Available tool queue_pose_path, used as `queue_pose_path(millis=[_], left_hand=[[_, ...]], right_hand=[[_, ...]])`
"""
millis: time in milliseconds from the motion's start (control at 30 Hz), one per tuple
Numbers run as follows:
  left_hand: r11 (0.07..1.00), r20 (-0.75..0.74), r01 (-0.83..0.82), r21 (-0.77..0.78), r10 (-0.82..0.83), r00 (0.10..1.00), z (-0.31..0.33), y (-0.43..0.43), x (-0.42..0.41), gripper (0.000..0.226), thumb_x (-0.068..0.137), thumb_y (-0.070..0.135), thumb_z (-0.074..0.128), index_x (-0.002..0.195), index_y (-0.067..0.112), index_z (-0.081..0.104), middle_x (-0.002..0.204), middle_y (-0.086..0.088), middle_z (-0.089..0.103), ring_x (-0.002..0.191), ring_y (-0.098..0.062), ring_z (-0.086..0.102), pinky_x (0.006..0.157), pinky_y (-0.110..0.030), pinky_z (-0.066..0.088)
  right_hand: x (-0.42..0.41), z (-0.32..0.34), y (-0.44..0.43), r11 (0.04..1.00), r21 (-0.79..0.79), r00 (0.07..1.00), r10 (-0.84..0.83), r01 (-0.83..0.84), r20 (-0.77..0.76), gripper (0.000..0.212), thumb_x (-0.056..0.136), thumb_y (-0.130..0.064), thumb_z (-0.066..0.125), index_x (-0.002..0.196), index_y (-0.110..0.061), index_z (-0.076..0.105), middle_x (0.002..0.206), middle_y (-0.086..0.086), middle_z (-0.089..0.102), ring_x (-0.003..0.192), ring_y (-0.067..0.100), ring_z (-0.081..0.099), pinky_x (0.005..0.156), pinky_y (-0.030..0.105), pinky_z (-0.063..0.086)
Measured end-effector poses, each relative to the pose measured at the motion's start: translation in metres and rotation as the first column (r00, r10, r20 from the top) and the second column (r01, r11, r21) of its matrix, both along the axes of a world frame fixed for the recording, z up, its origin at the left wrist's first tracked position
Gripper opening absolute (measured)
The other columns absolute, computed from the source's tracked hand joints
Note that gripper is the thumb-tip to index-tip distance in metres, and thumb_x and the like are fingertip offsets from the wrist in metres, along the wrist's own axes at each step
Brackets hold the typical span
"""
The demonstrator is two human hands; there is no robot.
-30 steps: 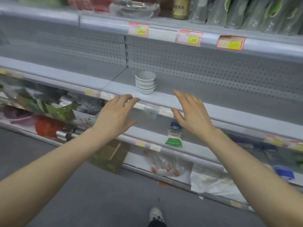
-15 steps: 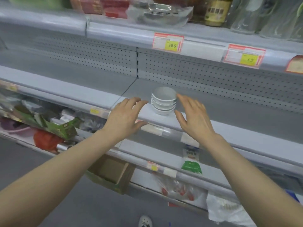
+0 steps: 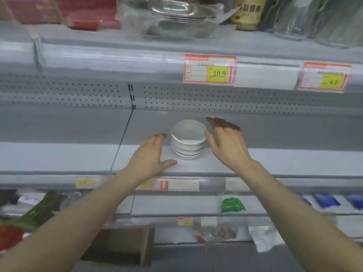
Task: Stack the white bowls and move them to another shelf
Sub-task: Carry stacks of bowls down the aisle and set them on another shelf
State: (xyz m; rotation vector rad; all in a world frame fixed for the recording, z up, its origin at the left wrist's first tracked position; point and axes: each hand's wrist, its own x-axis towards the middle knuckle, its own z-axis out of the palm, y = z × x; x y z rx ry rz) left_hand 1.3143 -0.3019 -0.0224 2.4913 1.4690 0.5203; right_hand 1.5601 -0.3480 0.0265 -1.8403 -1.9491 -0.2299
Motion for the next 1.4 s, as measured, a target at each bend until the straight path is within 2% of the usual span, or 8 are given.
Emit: queue_pose_path(millis=[200,367,467,667,800,1100,1200,1400], left_hand=[[0.951,0.051,0.191,-0.242,-0.184,0.981,-0.010,0.053,-0.008,0.106,0.071,0.064,0.076,0.151,0.012,0.030,0.150,-0.007,0.043,0.136,-0.025,0.042,0.111,-0.031,0.034],[0.843,0.225,0.388,-0.372,-0.323,0.919,-0.019,0.077,-0.001,0.101,0.067,0.054,0.084,0.147,0.021,0.032,0.145,0.005,0.047,0.130,-0.013,0.047,0.102,-0.019,0.034],[0.811,0.327,0.431,-0.395,-0.314,0.891,-0.023,0.083,0.003,0.100,0.066,0.048,0.087,0.146,0.025,0.031,0.135,0.015,0.046,0.125,-0.006,0.047,0.098,-0.018,0.035],[0.750,0.482,0.548,-0.371,-0.349,0.803,-0.017,0.087,0.021,0.076,0.066,0.012,0.091,0.117,0.040,0.042,0.110,0.032,0.048,0.093,0.032,0.045,0.078,0.009,0.028],[0.629,0.485,0.611,-0.482,-0.389,0.783,-0.023,0.093,0.029,0.073,0.064,0.042,0.088,0.129,0.037,0.054,0.126,0.026,0.059,0.115,0.022,0.049,0.099,-0.003,0.033],[0.775,0.457,0.526,-0.351,-0.349,0.818,-0.027,0.093,0.032,0.084,0.047,0.066,0.083,0.122,0.043,0.052,0.131,0.011,0.060,0.123,-0.008,0.055,0.108,-0.037,0.043],[0.791,0.493,0.523,-0.318,-0.333,0.804,-0.025,0.088,0.029,0.077,0.044,0.064,0.085,0.112,0.051,0.052,0.123,0.013,0.063,0.119,-0.009,0.059,0.105,-0.037,0.047],[0.721,0.592,0.571,-0.394,-0.276,0.757,-0.019,0.065,0.020,0.092,0.046,0.046,0.092,0.127,0.031,0.052,0.120,0.017,0.066,0.111,0.003,0.061,0.098,-0.029,0.051]], right_hand=[[-0.029,-0.004,0.009,0.960,-0.155,0.957,-0.256,0.235,-0.134,0.046,0.100,-0.037,0.037,0.136,-0.013,0.053,0.129,0.011,0.063,0.107,0.034,0.063,0.094,0.043,0.047],[-0.055,-0.005,0.009,0.909,-0.213,0.890,-0.402,0.359,-0.217,0.036,0.103,-0.029,0.042,0.116,-0.003,0.062,0.101,0.020,0.069,0.093,0.040,0.063,0.080,0.038,0.045],[-0.064,-0.007,0.008,0.893,-0.200,0.862,-0.444,0.403,-0.243,0.039,0.103,-0.031,0.041,0.128,-0.005,0.058,0.101,0.018,0.070,0.095,0.040,0.063,0.080,0.038,0.045],[-0.067,-0.011,0.015,0.876,-0.223,0.840,-0.477,0.428,-0.260,0.042,0.102,-0.031,0.038,0.139,-0.012,0.048,0.101,0.018,0.070,0.099,0.040,0.062,0.080,0.038,0.046],[-0.064,-0.012,0.020,0.870,-0.246,0.828,-0.485,0.427,-0.281,0.043,0.101,-0.026,0.038,0.141,-0.015,0.046,0.107,0.023,0.069,0.101,0.042,0.061,0.082,0.039,0.046],[-0.066,-0.018,0.017,0.878,-0.231,0.788,-0.479,0.420,-0.386,0.040,0.101,-0.022,0.035,0.137,-0.016,0.048,0.110,0.021,0.067,0.104,0.042,0.057,0.085,0.038,0.045],[-0.068,-0.021,0.010,0.879,-0.226,0.764,-0.477,0.420,-0.434,0.040,0.101,-0.021,0.036,0.138,-0.015,0.048,0.112,0.019,0.067,0.106,0.041,0.056,0.084,0.036,0.043],[-0.077,-0.013,-0.014,0.874,-0.213,0.752,-0.484,0.436,-0.448,0.042,0.100,-0.023,0.033,0.139,-0.019,0.046,0.109,0.015,0.069,0.105,0.037,0.058,0.085,0.036,0.043]])
